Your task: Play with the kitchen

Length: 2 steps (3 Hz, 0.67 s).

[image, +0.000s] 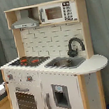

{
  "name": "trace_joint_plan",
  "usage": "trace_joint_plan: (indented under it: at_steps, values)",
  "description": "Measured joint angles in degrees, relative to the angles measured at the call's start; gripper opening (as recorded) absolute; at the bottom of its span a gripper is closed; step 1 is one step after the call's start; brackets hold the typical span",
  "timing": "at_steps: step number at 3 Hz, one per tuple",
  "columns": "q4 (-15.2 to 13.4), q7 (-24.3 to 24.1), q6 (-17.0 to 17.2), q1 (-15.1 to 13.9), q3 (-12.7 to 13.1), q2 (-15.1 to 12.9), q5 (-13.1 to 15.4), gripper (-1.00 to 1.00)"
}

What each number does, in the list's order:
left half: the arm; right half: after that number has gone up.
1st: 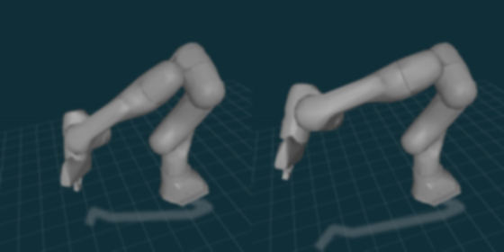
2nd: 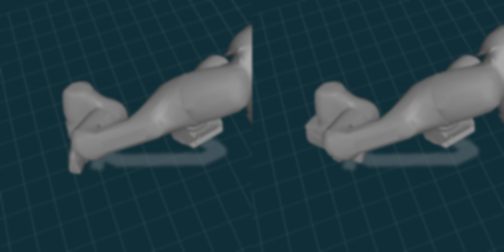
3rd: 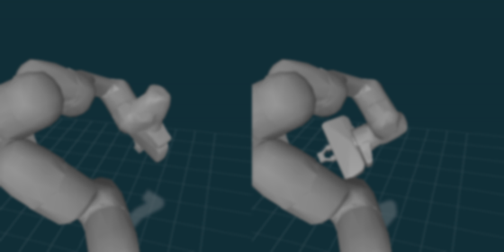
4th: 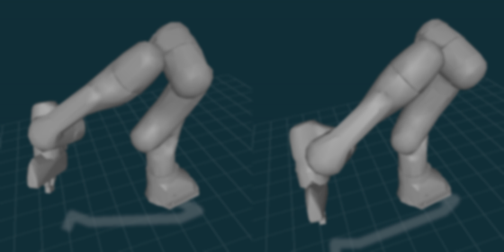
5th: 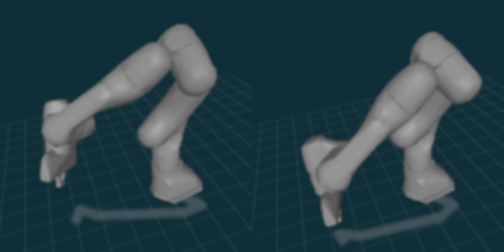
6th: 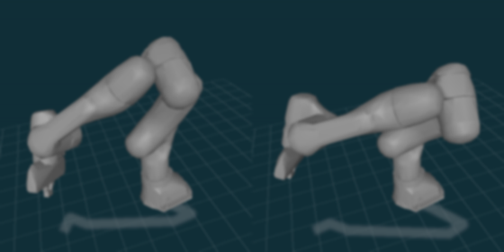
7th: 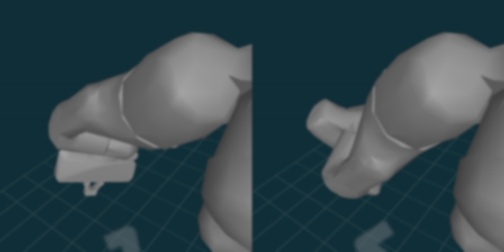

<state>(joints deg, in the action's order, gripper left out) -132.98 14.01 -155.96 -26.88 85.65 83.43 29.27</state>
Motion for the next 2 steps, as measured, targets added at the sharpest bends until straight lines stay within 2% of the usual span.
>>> trace_joint_plan:
  at_steps: [1, 2]
  values:
    - [-5.4, -0.9, 2.2, 0.7, -1.0, 0.1, 0.0, 1.0]
    - [-7.1, -6.4, 2.1, 0.6, -0.2, 0.1, 0.0, 1.0]
